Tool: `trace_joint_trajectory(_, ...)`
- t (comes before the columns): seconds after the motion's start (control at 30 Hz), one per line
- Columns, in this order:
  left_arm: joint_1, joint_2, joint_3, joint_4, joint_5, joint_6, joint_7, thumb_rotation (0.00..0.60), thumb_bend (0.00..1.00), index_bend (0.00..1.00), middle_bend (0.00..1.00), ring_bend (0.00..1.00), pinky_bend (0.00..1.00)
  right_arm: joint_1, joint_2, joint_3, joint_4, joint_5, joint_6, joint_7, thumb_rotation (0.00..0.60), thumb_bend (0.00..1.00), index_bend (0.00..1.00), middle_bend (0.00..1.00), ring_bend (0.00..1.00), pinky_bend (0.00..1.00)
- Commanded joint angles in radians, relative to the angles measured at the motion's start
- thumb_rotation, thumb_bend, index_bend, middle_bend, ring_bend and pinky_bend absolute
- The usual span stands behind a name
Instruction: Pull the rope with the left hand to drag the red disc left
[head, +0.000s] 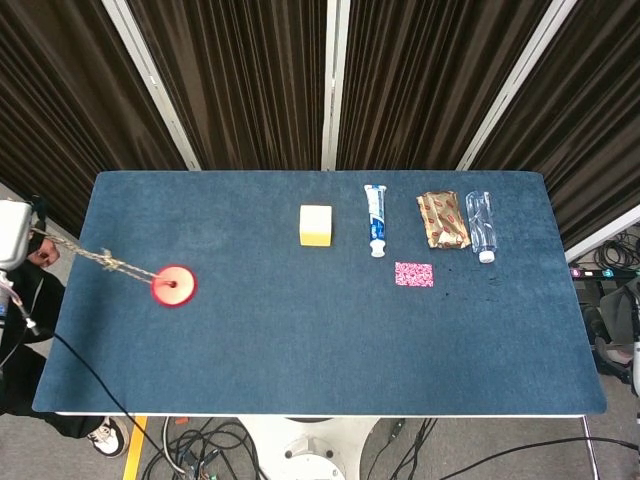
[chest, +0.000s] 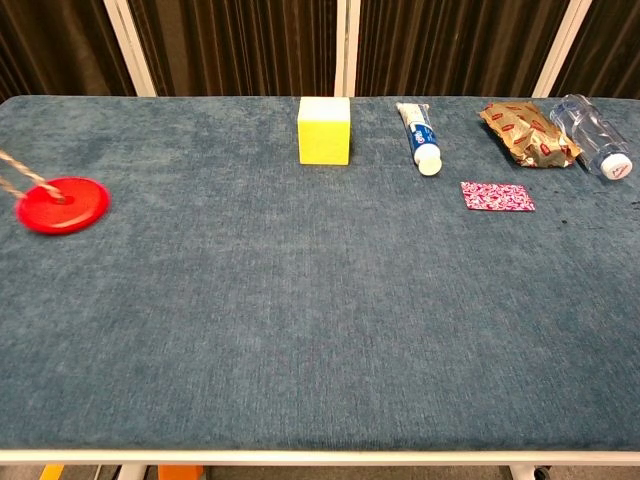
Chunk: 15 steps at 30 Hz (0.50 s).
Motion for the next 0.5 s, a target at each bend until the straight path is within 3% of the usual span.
trace_joint_trajectory(0.03,0.011,0.013,-0.019,-0.009,-0.021,0.013,0.008,0.6,0.48,0.8,0.97,0.79,0.66,0.001,0.001,0.001,-0.003,-0.002,0.002,-0.001,0.6,0.29,0.0,0.0,0.0,0.0)
trace_joint_trajectory(0.2,0.012,0.021,-0.007,-0.062,0.021,-0.018,-0.043,0.6,0.48,0.8,0.98,0.79,0.66,0.005,-0.002,-0.002,-0.005,-0.003,-0.005,-0.004,0.6,0.29,0.0,0.0,0.0,0.0)
trace_joint_trajectory(0.5,-0.022,-0.069,0.032,-0.109,0.219,-0.028,-0.205,0.6,0.48,0.8,0.97,0.79,0.66,0.008,-0.003,-0.006,-0.012,-0.008,-0.005,-0.012,0.6,0.29,0.0,0.0,0.0,0.0)
